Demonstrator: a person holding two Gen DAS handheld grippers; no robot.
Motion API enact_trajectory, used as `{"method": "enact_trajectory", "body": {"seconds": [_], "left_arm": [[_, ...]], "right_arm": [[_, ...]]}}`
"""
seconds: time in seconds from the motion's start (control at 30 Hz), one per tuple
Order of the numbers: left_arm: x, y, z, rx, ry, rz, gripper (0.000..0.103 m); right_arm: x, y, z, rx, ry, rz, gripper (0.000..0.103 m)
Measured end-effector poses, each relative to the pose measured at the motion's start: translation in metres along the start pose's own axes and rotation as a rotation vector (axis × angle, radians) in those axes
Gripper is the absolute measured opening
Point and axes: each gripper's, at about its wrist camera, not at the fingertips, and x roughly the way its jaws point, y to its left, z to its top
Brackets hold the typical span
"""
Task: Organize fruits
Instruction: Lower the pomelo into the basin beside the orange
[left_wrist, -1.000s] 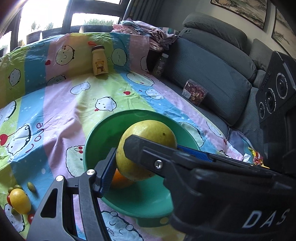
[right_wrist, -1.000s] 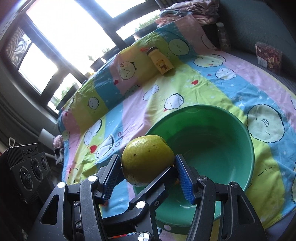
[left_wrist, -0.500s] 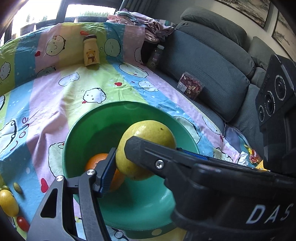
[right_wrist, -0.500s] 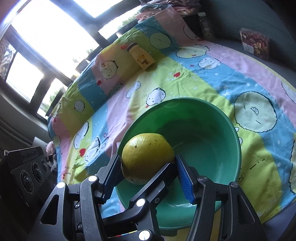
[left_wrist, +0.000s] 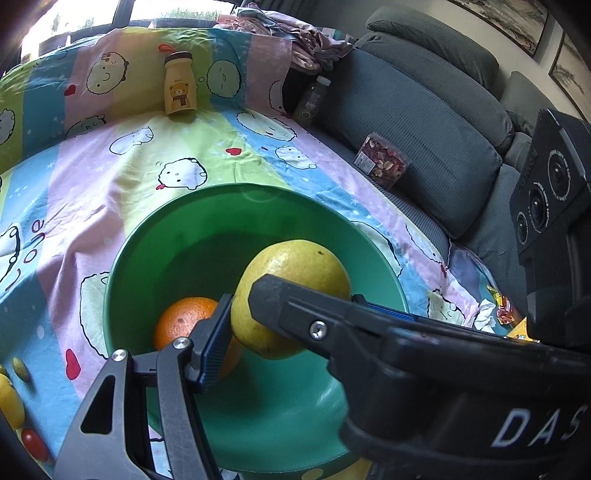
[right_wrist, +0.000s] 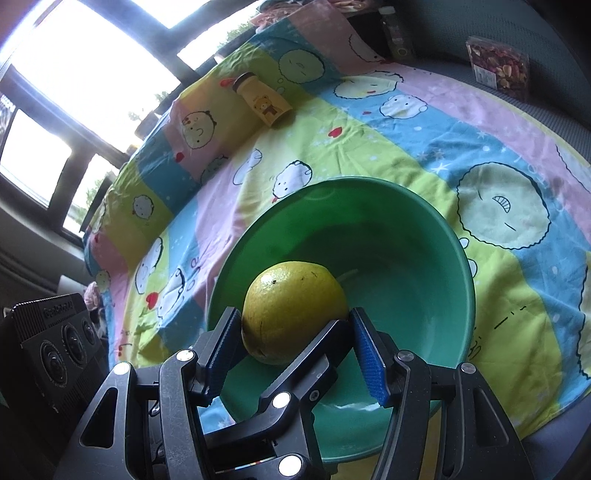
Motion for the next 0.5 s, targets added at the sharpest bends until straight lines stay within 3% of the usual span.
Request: {"method": "enact_trajectory", "body": {"seconds": [0.5], "left_arm": [[0.0064, 0.0056, 0.0000, -0.022, 0.027, -0.008, 0.062]], "right_arm": [[0.0083, -0.0033, 0.0001, 0.011, 0.026, -0.016, 0.063]]}}
